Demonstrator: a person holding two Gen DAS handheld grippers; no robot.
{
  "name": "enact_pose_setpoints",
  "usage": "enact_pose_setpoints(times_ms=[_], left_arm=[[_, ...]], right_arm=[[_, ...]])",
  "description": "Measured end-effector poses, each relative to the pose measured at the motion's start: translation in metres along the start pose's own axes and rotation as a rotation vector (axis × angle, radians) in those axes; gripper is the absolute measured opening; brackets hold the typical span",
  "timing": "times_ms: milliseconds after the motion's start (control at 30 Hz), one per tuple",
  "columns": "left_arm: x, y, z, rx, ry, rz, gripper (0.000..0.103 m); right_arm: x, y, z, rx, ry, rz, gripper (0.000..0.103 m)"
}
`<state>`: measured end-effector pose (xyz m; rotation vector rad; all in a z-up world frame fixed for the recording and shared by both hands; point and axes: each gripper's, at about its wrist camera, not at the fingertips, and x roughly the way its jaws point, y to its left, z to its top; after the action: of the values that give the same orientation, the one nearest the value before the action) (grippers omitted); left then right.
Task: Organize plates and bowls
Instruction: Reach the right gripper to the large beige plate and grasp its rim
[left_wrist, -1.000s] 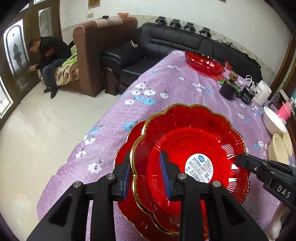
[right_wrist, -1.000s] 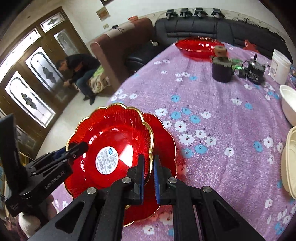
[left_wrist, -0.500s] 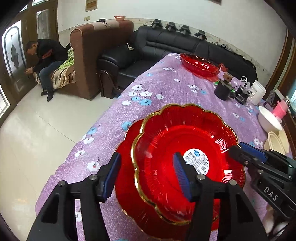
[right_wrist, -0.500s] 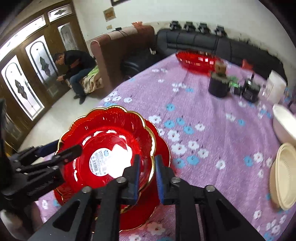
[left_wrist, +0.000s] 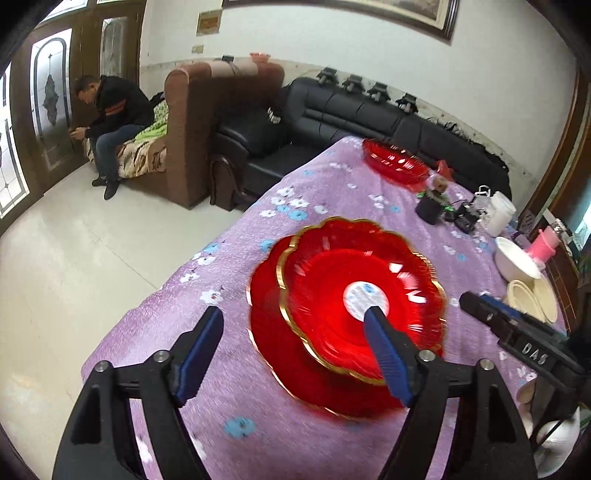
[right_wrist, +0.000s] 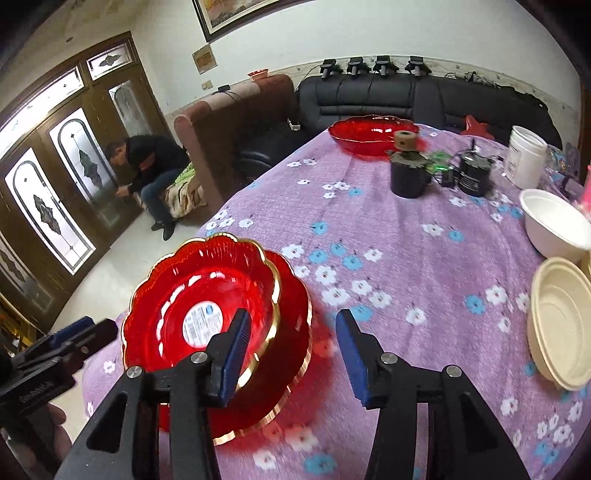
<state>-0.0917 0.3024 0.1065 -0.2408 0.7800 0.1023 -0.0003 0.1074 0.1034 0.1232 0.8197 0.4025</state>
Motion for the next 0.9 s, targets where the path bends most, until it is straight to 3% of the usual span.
enact_pose_setpoints(times_ms=[267,433,733,900], left_arm=[[-0.029,-0.055,-0.025,0.072,0.005,-0.136,0.081],[-0.031,-0.094,-0.042,0.138,0.025,-0.176,0.082],[-0.018,-0.159,-0.075,0.253,0.112,-0.239,0.082],[-0.008,-0.187,-0.084,0.295,0.16,-0.259,0.082]], right_arm=[[-0.046,-0.038,-0.036,0.019,-0.01,-0.01,0.053],[-0.081,-0.083,-0.058,0.059,-0.029,-0.065,0.053],[-0.156,-0.211,-0.08,0.327,-0.125,-0.239,0.052],[-0.158,-0.262,-0.08,0.448,-0.113,-0.301,0.052]])
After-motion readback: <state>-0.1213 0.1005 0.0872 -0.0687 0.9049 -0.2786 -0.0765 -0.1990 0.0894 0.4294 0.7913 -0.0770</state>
